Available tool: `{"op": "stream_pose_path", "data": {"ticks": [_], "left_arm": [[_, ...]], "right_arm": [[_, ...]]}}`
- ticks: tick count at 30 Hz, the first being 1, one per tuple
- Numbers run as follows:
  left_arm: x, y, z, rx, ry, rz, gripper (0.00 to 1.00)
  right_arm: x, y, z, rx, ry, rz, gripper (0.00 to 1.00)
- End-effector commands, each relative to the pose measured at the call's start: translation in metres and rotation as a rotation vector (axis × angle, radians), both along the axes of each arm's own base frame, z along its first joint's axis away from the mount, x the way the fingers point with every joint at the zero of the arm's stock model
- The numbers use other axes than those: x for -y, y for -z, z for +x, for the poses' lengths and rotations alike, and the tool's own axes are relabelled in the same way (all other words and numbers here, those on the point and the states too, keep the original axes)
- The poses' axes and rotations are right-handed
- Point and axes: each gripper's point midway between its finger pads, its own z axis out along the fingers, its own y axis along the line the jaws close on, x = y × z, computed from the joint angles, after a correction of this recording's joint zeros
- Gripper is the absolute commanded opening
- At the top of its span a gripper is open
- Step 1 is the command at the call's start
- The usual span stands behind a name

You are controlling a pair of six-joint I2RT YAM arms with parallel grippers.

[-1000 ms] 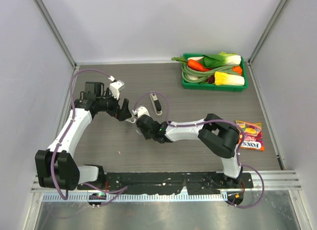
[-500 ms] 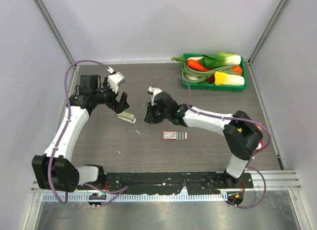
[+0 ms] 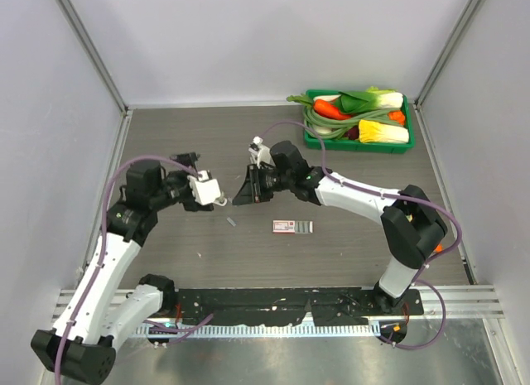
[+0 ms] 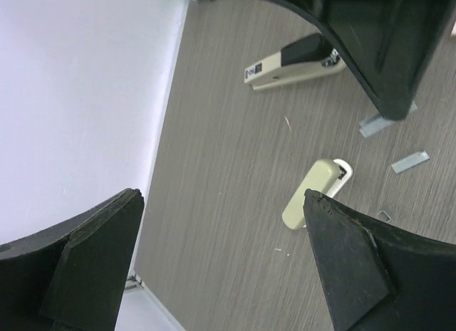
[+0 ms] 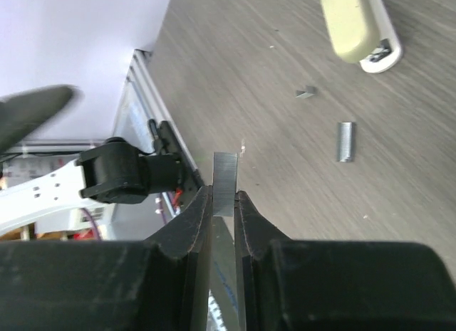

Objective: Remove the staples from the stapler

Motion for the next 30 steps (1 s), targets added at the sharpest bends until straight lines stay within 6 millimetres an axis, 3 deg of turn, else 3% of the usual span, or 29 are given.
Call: {"op": "stream_pose_path", "data": {"ticks": [1,2,4,5,6,7,9,11,18,22,30], "left_arm": [[0.009,-0.01,0.006,0.27,0.073,0.011,1.0],[0.011,0.008,0.003,0.298,0.111,0.056,1.0],[0.017,-0.003,-0.002,0.451,0.166,0.064,0.9],[0.019,0.015,-0.004,0.469,0.187,0.079,0.86],[0.021,-0.001,-0.002,0.607,0.2,0.101,0.79],[0.025,0.015,-0.005,0.624,0.229,0.101,0.78],[0.028,-0.007,-0.009,0.759,0.238,0.068,0.78],[0.034,-0.007,-0.014,0.794,0.279,0.066,0.78],[0.044,0.004,-0.024,0.954,0.367,0.118,0.75],[0.049,0.003,-0.028,1.017,0.403,0.124,0.75],[0.052,0.023,-0.032,1.007,0.455,0.193,0.76]], "right_arm": [[-0.006,-0.047,-0.004,-0.024,-0.048,0.152,0.04],[-0.007,-0.052,-0.004,-0.022,-0.053,0.177,0.04],[-0.006,-0.056,-0.006,-0.059,-0.06,0.207,0.04],[-0.009,-0.065,-0.006,-0.072,-0.06,0.247,0.05],[-0.008,-0.07,-0.008,-0.08,-0.062,0.262,0.04],[-0.008,-0.072,-0.009,-0.084,-0.064,0.267,0.05],[-0.008,-0.074,-0.007,-0.09,-0.062,0.268,0.04],[-0.007,-0.07,-0.008,-0.104,-0.068,0.261,0.04],[-0.004,-0.059,-0.015,-0.15,-0.081,0.264,0.04],[-0.002,-0.068,-0.017,-0.149,-0.09,0.291,0.04],[0.01,-0.077,-0.015,-0.13,-0.08,0.304,0.04]]}}
